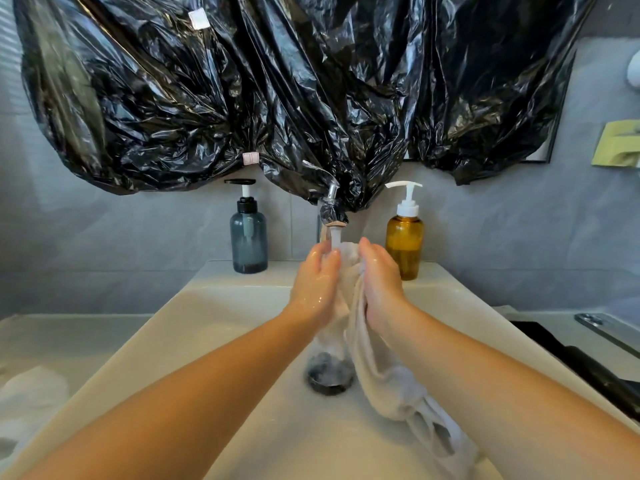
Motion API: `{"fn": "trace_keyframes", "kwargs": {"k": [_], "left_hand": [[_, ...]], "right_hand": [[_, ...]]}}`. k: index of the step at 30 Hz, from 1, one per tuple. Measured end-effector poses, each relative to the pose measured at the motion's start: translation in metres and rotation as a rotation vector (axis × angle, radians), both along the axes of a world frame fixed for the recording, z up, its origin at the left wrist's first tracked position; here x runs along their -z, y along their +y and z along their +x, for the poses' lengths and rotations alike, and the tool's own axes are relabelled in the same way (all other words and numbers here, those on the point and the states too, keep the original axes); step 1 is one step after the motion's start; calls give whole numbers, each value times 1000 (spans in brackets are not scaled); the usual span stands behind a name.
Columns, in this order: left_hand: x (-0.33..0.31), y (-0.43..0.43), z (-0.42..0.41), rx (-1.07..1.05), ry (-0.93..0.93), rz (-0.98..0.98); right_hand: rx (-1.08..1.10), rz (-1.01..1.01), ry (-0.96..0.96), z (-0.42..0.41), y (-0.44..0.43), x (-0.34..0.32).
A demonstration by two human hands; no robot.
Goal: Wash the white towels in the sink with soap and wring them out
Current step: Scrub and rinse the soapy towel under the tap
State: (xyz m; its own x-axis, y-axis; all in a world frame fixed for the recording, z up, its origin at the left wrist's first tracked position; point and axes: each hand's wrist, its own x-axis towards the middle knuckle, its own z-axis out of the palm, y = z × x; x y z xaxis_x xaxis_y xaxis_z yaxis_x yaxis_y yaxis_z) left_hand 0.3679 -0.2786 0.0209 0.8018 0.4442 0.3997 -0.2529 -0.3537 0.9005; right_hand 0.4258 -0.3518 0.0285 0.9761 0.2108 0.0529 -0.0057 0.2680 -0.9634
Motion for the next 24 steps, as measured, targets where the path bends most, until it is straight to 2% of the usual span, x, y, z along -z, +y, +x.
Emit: {"fn": "trace_keyframes", "kwargs": {"k": [4,8,10,12,19,21,24], "left_hand": [[2,-13,5,-133,-14,127],[-1,3,8,-313,89,310],[-7,17,6,-362,99,182],[-11,27,2,-391,100,135],[-1,-6,1,-121,-97,-43],[-3,-21,6,-132,-114,-20],[-7,-24,12,-270,-32,120]], "right_hand": [[23,25,35,0,-2,1],[-68,-157,-12,-5,6,2],[-153,-180,50,-11,5,-3],[-190,-247,32,-12,7,-7],[65,-234,-34,4,3,-5],[41,-294,-100,3,3,-6],[49,-407,-176,-1,3,-5]]}}
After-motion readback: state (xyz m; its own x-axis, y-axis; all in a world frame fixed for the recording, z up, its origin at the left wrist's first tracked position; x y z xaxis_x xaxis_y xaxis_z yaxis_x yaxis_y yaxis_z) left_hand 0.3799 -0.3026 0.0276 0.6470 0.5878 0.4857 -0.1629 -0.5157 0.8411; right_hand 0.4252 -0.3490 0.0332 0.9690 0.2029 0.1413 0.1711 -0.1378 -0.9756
